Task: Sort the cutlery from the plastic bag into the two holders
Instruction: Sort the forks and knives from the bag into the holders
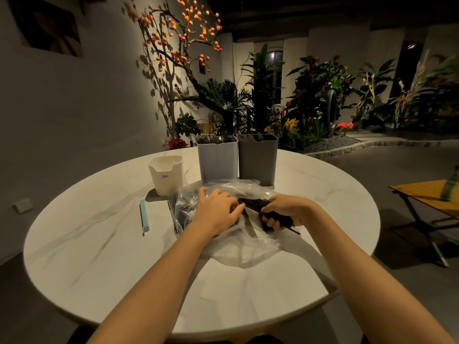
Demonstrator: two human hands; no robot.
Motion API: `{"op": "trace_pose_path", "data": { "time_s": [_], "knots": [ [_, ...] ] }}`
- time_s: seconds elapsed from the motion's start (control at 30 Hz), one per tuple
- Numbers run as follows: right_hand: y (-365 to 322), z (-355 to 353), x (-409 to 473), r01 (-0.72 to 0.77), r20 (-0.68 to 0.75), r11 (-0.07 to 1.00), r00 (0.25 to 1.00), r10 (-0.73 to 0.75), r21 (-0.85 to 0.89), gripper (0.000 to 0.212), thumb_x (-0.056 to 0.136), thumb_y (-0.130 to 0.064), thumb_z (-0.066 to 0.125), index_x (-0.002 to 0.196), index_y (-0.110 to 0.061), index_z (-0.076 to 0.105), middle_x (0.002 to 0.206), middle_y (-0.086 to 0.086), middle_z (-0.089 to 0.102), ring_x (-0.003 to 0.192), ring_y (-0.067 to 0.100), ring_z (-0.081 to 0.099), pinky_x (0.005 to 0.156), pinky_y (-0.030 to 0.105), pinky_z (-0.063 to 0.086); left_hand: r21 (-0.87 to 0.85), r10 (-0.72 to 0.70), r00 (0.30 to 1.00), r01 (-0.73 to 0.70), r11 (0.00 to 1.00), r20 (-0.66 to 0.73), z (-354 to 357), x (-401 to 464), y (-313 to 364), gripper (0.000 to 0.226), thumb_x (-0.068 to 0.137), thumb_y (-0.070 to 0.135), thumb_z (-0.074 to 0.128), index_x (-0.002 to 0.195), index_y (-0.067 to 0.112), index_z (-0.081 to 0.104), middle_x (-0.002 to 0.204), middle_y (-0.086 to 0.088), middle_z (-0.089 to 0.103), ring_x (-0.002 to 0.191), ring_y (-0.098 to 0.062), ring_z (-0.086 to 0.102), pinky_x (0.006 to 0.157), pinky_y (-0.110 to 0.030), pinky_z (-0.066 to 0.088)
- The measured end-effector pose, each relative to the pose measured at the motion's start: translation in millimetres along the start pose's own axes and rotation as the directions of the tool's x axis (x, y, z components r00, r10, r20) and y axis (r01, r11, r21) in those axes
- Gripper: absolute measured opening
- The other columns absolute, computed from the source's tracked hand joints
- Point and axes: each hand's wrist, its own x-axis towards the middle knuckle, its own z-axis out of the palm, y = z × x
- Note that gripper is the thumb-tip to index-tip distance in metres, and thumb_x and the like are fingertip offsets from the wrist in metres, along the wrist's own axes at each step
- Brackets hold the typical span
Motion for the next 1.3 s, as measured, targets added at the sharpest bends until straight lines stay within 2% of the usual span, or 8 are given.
{"op": "trace_pose_path", "data": {
  "time_s": [0.1,0.3,0.57,0.67,0.73,0.9,1.17,1.3],
  "knots": [
    [7,-8,-1,-0.013,0.136,0.984,0.991,-0.012,0.179,0.015,0.101,-0.007,0.035,0.108,0.000,0.046,0.071,0.009,0.050,0.050,0.011,0.041,0.040,0.017,0.035,0.034,-0.098,0.995,0.097,0.995,0.034,4,0,-1,0.043,0.096,0.053,0.038,0.126,0.027,0.055,0.135,0.004,0.051,0.131,-0.017,0.039,0.114,-0.054,0.011],
    [24,-13,1,-0.077,0.328,0.903,0.942,-0.073,0.423,0.033,0.100,-0.015,0.033,0.130,-0.002,0.037,0.072,0.006,0.043,0.047,0.007,0.037,0.037,0.013,0.032,-0.199,-0.246,0.968,0.232,0.952,-0.048,5,0,-6,0.052,0.089,0.048,0.059,0.128,0.019,0.042,0.135,0.000,0.048,0.129,-0.021,0.041,0.113,-0.045,0.023],
    [32,-18,-7,0.005,0.404,0.945,0.903,-0.145,0.327,0.039,0.094,-0.019,0.039,0.129,-0.002,0.036,0.071,0.004,0.045,0.047,0.006,0.037,0.038,0.013,0.034,-0.628,-0.293,0.955,0.197,0.753,-0.052,2,2,-14,0.014,0.096,0.023,0.041,0.105,0.025,0.052,0.099,-0.001,0.061,0.098,-0.024,0.057,0.097,-0.050,0.046],
    [32,-18,-4,0.027,0.405,0.952,0.901,-0.155,0.304,0.042,0.093,-0.022,0.041,0.130,-0.003,0.034,0.070,0.004,0.045,0.047,0.006,0.036,0.039,0.012,0.034,-0.809,-0.350,0.933,0.142,0.571,-0.084,-4,-1,-13,0.042,0.090,0.043,0.028,0.095,0.016,0.060,0.086,-0.006,0.063,0.086,-0.024,0.060,0.087,-0.045,0.053],
    [32,-17,-3,0.074,0.411,0.959,0.892,-0.186,0.273,0.039,0.094,-0.024,0.045,0.126,-0.004,0.035,0.071,0.003,0.045,0.048,0.006,0.035,0.040,0.012,0.034,-0.833,-0.372,0.923,0.125,0.538,-0.102,-6,1,-11,0.050,0.095,0.050,0.030,0.091,0.011,0.061,0.081,-0.008,0.062,0.082,-0.025,0.060,0.080,-0.037,0.053],
    [27,-10,-3,0.244,0.386,0.954,0.875,-0.293,0.173,0.044,0.097,-0.025,0.052,0.131,-0.001,0.039,0.072,0.001,0.047,0.049,0.005,0.037,0.040,0.011,0.035,-0.850,-0.399,0.910,0.116,0.515,-0.118,-2,10,-8,0.015,0.098,0.027,0.052,0.102,0.012,0.050,0.089,-0.002,0.058,0.085,-0.016,0.060,0.066,-0.015,0.051],
    [-8,-8,6,0.307,0.401,0.950,0.865,-0.302,0.055,0.005,0.098,-0.012,0.052,0.101,-0.007,0.053,0.068,0.001,0.050,0.052,0.007,0.043,0.047,0.015,0.041,-0.924,-0.458,0.887,0.123,0.363,-0.062,-15,31,-8,0.018,0.104,0.019,0.034,0.105,0.012,0.050,0.088,0.000,0.052,0.081,-0.011,0.054,0.065,-0.014,0.046],
    [-22,-2,16,0.318,0.376,0.946,0.870,-0.318,0.064,0.012,0.097,-0.017,0.049,0.092,-0.006,0.049,0.068,0.002,0.048,0.050,0.007,0.040,0.046,0.015,0.039,-0.968,-0.464,0.885,0.098,0.231,-0.021,-22,44,-12,0.038,0.106,0.033,0.024,0.097,0.012,0.054,0.085,-0.004,0.053,0.080,-0.013,0.052,0.064,-0.019,0.042]
  ]
}}
